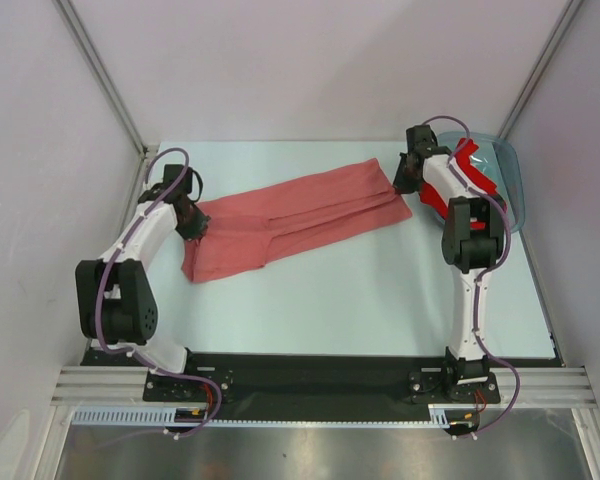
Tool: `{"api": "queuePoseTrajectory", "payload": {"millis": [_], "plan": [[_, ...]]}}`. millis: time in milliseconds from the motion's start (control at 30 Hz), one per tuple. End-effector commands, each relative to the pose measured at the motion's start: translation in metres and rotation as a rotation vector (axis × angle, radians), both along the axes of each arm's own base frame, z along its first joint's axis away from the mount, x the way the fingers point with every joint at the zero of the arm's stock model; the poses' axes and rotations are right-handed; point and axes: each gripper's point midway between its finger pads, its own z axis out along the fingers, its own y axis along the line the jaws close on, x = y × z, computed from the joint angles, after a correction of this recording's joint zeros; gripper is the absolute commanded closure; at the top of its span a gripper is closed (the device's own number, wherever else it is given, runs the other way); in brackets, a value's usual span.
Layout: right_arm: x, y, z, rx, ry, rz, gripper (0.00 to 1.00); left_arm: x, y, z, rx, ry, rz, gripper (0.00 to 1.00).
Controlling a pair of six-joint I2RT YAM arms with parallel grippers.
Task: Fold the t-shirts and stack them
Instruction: Fold the tshirt
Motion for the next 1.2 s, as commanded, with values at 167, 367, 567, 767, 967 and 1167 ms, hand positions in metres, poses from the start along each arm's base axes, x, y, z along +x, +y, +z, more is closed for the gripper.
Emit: {"api": "queuePoseTrajectory", "payload": {"millis": [167, 367, 567, 767, 967, 1167], "plan": [[0.022, -0.003, 0.006, 0.001, -0.036, 0.014, 1.0, 0.02, 0.007, 0.011, 0.005, -0.027, 0.002, 1.0], [0.028, -0.005, 0.002, -0.003, -0.036, 0.014, 1.0, 0.026, 0.021, 0.008, 0.007, -0.018, 0.033, 1.0], [0.031, -0.003, -0.001, 0.02, -0.033, 0.022, 0.99, 0.031, 0.022, 0.004, 0.002, -0.009, 0.026, 1.0], [0.035, -0.001, -0.003, 0.03, -0.032, 0.023, 0.94, 0.033, 0.021, -0.003, -0.002, 0.002, 0.023, 1.0], [0.04, 0.0, -0.001, 0.037, -0.041, 0.036, 0.75, 0.036, 0.024, -0.007, 0.006, 0.011, 0.03, 1.0], [0.044, -0.009, 0.024, 0.032, -0.066, 0.012, 0.53, 0.04, 0.027, -0.005, 0.02, 0.009, 0.034, 1.0]]}}
